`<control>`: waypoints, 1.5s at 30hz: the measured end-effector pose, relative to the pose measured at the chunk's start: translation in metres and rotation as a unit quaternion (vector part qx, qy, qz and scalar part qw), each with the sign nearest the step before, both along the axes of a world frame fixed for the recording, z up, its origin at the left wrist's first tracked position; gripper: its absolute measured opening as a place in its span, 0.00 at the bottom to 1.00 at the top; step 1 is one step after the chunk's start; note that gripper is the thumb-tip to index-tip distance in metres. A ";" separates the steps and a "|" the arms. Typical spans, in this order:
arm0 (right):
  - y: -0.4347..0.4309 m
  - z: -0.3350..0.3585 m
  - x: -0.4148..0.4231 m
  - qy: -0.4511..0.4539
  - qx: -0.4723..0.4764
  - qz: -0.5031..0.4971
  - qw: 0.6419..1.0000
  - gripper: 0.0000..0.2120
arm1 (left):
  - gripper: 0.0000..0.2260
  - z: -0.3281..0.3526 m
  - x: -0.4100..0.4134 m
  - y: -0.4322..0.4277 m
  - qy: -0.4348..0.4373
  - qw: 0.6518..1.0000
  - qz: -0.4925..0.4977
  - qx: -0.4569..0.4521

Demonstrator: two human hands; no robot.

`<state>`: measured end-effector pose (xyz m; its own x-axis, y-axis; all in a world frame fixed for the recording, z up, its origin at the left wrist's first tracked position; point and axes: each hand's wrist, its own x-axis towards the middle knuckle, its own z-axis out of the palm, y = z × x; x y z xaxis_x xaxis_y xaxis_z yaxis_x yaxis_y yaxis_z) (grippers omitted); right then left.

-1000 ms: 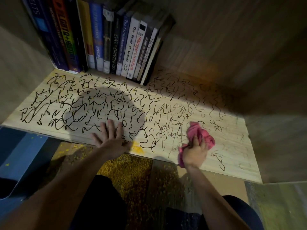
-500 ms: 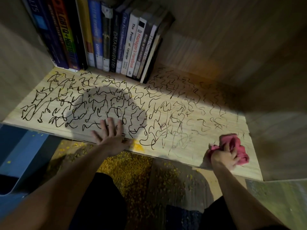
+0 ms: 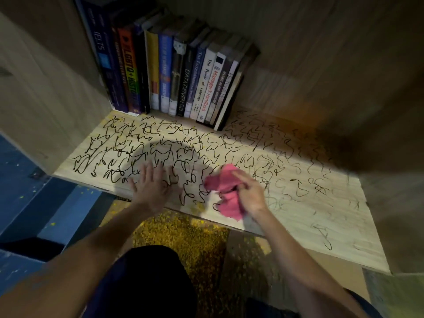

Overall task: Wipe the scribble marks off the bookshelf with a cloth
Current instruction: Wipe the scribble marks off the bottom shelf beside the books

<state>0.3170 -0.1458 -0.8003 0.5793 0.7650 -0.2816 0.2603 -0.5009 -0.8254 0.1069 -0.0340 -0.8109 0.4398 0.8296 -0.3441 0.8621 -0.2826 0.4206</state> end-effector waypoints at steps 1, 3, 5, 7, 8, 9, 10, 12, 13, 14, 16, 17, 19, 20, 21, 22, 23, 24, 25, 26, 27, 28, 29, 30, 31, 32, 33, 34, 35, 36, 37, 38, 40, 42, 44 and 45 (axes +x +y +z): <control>-0.006 0.009 0.021 -0.003 0.001 -0.031 1.000 0.21 | 0.36 0.002 -0.016 0.011 0.026 0.999 0.028 0.014; -0.022 0.016 0.066 -0.016 0.002 -0.088 0.996 0.21 | 0.38 0.001 -0.042 0.031 0.091 0.994 0.065 0.000; -0.034 0.009 0.094 -0.074 -0.058 -0.092 0.991 0.20 | 0.41 -0.005 -0.055 0.040 0.114 0.990 0.072 -0.041; -0.038 -0.014 0.106 -0.168 -0.176 -0.052 0.969 0.25 | 0.46 -0.014 -0.055 0.040 0.113 0.989 0.071 -0.070; -0.035 -0.023 0.106 -0.204 -0.220 -0.050 0.953 0.27 | 0.47 -0.018 -0.054 0.040 0.111 0.989 0.074 -0.070; -0.026 -0.029 0.104 -0.225 -0.240 -0.053 0.943 0.28 | 0.47 -0.022 -0.052 0.040 0.110 0.989 0.077 -0.064; -0.013 -0.030 0.100 -0.232 -0.246 -0.060 0.939 0.28 | 0.47 -0.024 -0.051 0.040 0.110 0.989 0.079 -0.061; 0.020 -0.031 0.092 -0.239 -0.253 -0.052 0.936 0.27 | 0.48 -0.024 -0.051 0.044 0.115 0.987 0.084 -0.072; 0.038 -0.033 0.088 -0.250 -0.254 -0.034 0.934 0.27 | 0.48 -0.024 -0.051 0.046 0.120 0.986 0.084 -0.080; 0.056 -0.033 0.083 -0.262 -0.248 -0.011 0.933 0.27 | 0.48 -0.023 -0.050 0.048 0.123 0.985 0.082 -0.090; 0.089 -0.034 0.066 -0.283 -0.227 0.035 0.931 0.26 | 0.48 -0.020 -0.049 0.048 0.122 0.984 0.074 -0.105; 0.106 -0.035 0.054 -0.294 -0.214 0.062 0.930 0.26 | 0.47 -0.020 -0.048 0.047 0.121 0.984 0.072 -0.107; 0.132 -0.040 0.028 -0.319 -0.180 0.116 0.923 0.25 | 0.47 -0.019 -0.047 0.048 0.119 0.984 0.075 -0.109; 0.140 -0.044 0.014 -0.333 -0.161 0.147 0.917 0.25 | 0.47 -0.019 -0.048 0.049 0.117 0.984 0.078 -0.112; 0.144 -0.046 0.003 -0.348 -0.134 0.178 0.911 0.25 | 0.47 -0.018 -0.048 0.049 0.115 0.984 0.078 -0.115; 0.142 -0.049 -0.008 -0.360 -0.102 0.209 0.904 0.25 | 0.47 -0.017 -0.049 0.049 0.115 0.983 0.076 -0.118; 0.138 -0.051 -0.017 -0.365 -0.062 0.240 0.897 0.26 | 0.47 -0.018 -0.049 0.049 0.115 0.983 0.075 -0.118; 0.130 -0.052 -0.024 -0.360 -0.028 0.272 0.892 0.27 | 0.47 -0.018 -0.050 0.049 0.116 0.983 0.075 -0.118; 0.122 -0.050 -0.030 -0.349 -0.004 0.305 0.886 0.28 | 0.47 -0.018 -0.050 0.048 0.116 0.983 0.077 -0.118; 0.115 -0.047 -0.030 -0.327 0.004 0.337 0.883 0.27 | 0.47 -0.018 -0.050 0.048 0.114 0.983 0.080 -0.118; 0.110 -0.041 -0.029 -0.295 0.011 0.361 0.885 0.25 | 0.47 -0.018 -0.049 0.047 0.111 0.983 0.083 -0.117; 0.109 -0.033 -0.024 -0.258 0.023 0.367 0.893 0.22 | 0.47 -0.016 -0.048 0.047 0.106 0.984 0.085 -0.117; 0.111 -0.023 -0.016 -0.230 0.042 0.351 0.907 0.21 | 0.47 -0.015 -0.047 0.046 0.101 0.984 0.085 -0.117; 0.117 -0.017 -0.007 -0.213 0.055 0.307 0.926 0.20 | 0.46 -0.013 -0.046 0.046 0.099 0.985 0.084 -0.116; 0.125 -0.015 0.002 -0.216 0.055 0.255 0.941 0.20 | 0.46 -0.012 -0.046 0.045 0.097 0.985 0.081 -0.114; 0.136 -0.018 0.008 -0.242 0.027 0.205 0.948 0.21 | 0.46 -0.013 -0.048 0.045 0.094 0.986 0.079 -0.114; 0.145 -0.023 0.011 -0.281 -0.033 0.159 0.946 0.22 | 0.45 -0.012 -0.048 0.044 0.092 0.987 0.069 -0.111; 0.158 -0.032 0.007 -0.313 -0.109 0.125 0.935 0.24 | 0.45 -0.013 -0.049 0.044 0.091 0.988 0.062 -0.111; 0.171 -0.038 -0.002 -0.332 -0.170 0.094 0.923 0.26 | 0.45 -0.014 -0.051 0.044 0.090 0.988 0.056 -0.112; 0.187 -0.043 -0.015 -0.330 -0.207 0.065 0.919 0.27 | 0.45 -0.016 -0.052 0.045 0.089 0.988 0.051 -0.112; 0.202 -0.042 -0.031 -0.314 -0.226 0.045 0.921 0.27 | 0.45 -0.018 -0.053 0.046 0.090 0.989 0.050 -0.110; 0.219 -0.041 -0.047 -0.299 -0.233 0.043 0.924 0.27 | 0.45 -0.020 -0.054 0.046 0.093 0.989 0.052 -0.106; 0.246 -0.039 -0.069 -0.292 -0.220 0.072 0.928 0.28 | 0.46 -0.021 -0.053 0.045 0.097 0.989 0.053 -0.100; 0.264 -0.044 -0.080 -0.297 -0.162 0.124 0.933 0.30 | 0.46 -0.023 -0.052 0.046 0.103 0.989 0.055 -0.095; 0.265 -0.051 -0.078 -0.323 -0.093 0.175 0.925 0.33 | 0.46 -0.023 -0.053 0.048 0.109 0.988 0.058 -0.097; 0.260 -0.051 -0.075 -0.330 -0.055 0.213 0.918 0.33 | 0.45 -0.022 -0.053 0.048 0.111 0.987 0.058 -0.101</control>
